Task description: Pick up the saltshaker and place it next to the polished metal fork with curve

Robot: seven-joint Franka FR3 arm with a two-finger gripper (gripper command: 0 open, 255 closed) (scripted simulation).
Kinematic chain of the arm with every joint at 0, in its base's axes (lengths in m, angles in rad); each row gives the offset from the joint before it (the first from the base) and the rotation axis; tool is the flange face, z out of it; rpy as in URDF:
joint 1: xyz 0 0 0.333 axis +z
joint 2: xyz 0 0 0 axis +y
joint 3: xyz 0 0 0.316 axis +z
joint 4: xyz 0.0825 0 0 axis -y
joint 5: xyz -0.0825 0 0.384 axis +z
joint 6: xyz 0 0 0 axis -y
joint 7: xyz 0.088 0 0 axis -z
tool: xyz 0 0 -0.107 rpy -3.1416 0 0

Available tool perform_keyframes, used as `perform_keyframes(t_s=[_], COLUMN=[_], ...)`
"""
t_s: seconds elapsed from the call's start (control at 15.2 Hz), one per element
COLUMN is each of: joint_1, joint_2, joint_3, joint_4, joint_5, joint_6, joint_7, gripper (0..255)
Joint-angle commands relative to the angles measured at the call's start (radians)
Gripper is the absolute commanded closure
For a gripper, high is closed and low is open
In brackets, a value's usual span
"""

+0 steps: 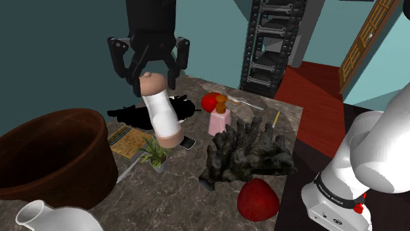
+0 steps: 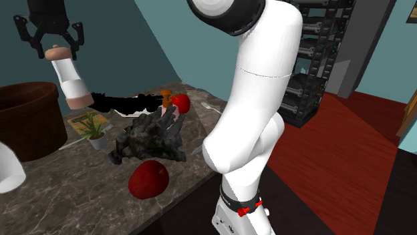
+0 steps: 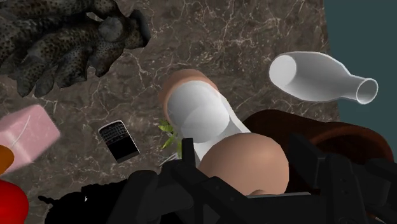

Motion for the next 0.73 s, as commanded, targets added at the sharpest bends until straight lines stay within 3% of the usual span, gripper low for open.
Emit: perform_keyframes(t_s=[0.0, 0.66], joint_1=[0.01, 0.011], joint_2=[0.027, -0.006], joint_3=[0.017, 0.014], joint_4=[0.012, -0.156], joint_5=[-0.014, 0.006], joint_6=[0.016, 0.153], joint_7=[0.028, 0.004], gripper=[255, 255])
